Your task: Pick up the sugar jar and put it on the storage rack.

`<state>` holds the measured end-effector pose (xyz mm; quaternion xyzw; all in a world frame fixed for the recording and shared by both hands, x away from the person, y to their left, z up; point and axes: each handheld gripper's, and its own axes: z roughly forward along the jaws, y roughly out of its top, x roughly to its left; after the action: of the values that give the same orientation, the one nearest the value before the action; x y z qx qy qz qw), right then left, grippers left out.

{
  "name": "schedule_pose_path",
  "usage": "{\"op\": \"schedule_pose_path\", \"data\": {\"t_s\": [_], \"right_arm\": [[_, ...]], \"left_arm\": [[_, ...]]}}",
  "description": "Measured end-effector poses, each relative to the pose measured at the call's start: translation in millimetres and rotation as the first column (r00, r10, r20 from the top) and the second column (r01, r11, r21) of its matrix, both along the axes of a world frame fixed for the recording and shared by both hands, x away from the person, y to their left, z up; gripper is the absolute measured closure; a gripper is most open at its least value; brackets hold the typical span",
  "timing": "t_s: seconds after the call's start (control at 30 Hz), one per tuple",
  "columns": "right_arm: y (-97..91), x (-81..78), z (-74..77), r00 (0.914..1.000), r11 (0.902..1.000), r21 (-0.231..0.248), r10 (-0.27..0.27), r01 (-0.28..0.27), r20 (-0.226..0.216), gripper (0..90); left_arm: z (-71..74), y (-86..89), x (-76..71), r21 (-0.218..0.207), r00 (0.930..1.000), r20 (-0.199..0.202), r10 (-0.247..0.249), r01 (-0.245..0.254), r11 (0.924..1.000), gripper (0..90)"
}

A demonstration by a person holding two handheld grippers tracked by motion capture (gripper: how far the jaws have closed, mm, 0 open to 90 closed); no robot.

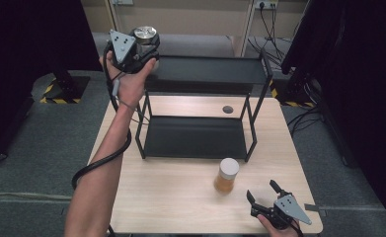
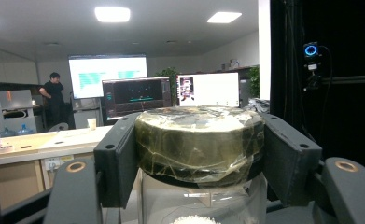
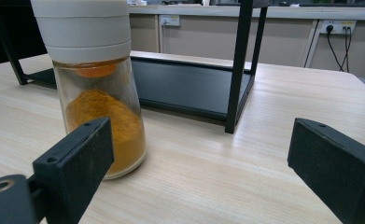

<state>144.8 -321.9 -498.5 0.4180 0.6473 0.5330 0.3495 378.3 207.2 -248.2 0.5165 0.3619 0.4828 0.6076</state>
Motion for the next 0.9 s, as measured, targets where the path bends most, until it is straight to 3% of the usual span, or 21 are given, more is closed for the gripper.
{"op": "schedule_pose_path", "data": {"t_s": [0.67, 0.77, 0.9], "right_arm": [[-0.2, -0.1, -0.2, 1.0000, 1.0000, -0.003, 0.004, -0.004, 0.003, 7.3], [-0.3, -0.3, -0.3, 1.0000, 1.0000, -0.002, 0.004, -0.004, 0.003, 7.2], [-0.2, -0.1, -0.2, 1.0000, 1.0000, -0.006, 0.007, -0.007, 0.004, 7.2]], "left_arm": [[-7.1, 1.6, 13.4, -0.005, 0.9985, -0.055, -0.003, 0.002, 1.0000, 34.5], [-8.6, 1.8, 13.9, -0.019, 0.9982, -0.059, 0.001, -0.002, 0.9998, 34.4], [-9.8, 5.5, 14.4, -0.040, 0.9979, -0.058, -0.030, 0.028, 0.9988, 30.7]]}}
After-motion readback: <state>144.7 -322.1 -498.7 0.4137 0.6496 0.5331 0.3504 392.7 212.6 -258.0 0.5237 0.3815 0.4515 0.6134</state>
